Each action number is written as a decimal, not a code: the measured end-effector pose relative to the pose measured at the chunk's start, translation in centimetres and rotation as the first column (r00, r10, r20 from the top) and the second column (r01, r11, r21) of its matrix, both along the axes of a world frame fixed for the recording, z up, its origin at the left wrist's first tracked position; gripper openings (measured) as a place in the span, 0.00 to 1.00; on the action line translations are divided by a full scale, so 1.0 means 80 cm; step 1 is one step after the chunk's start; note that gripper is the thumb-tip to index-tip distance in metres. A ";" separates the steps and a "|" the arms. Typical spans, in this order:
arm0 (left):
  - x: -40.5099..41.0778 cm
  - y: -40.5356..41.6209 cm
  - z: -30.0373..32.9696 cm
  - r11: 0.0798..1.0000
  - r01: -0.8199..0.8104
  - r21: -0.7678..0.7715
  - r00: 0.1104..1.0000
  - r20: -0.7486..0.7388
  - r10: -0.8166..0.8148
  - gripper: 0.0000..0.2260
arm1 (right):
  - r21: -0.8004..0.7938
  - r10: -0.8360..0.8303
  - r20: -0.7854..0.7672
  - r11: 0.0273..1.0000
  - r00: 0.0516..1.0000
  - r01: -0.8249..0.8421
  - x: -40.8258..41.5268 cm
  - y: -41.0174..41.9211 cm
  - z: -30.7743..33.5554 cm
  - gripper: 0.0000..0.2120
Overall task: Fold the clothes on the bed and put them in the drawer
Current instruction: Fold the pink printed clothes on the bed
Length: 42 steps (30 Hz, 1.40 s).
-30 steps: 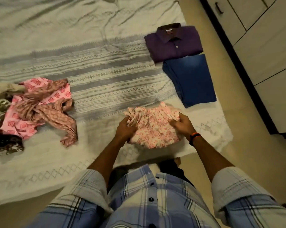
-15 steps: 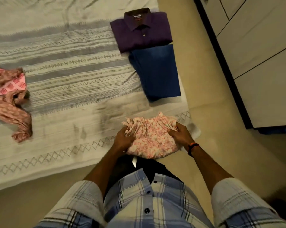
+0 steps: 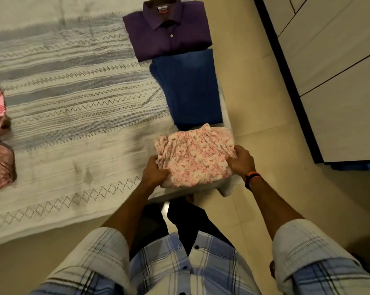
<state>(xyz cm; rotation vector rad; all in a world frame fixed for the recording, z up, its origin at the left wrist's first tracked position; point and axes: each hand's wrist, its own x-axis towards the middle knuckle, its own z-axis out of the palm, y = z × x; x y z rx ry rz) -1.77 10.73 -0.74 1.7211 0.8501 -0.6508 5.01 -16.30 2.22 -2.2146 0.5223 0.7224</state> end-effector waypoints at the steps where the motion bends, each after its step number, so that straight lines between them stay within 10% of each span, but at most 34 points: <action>1: -0.001 -0.001 -0.004 1.000 0.018 -0.005 0.997 -0.075 -0.018 0.33 | -0.063 0.010 -0.070 0.998 0.997 -0.014 -0.001 -0.004 -0.008 0.24; 21: -0.037 0.025 0.076 1.000 0.012 -0.013 1.000 -0.005 -0.013 0.28 | 0.072 0.179 0.060 0.981 0.982 -0.183 -0.054 0.082 0.049 0.18; 42: -0.249 0.389 0.136 0.907 -0.418 0.056 0.903 0.132 0.408 0.19 | 0.147 0.543 0.232 0.800 0.807 -0.581 -0.185 0.479 0.113 0.15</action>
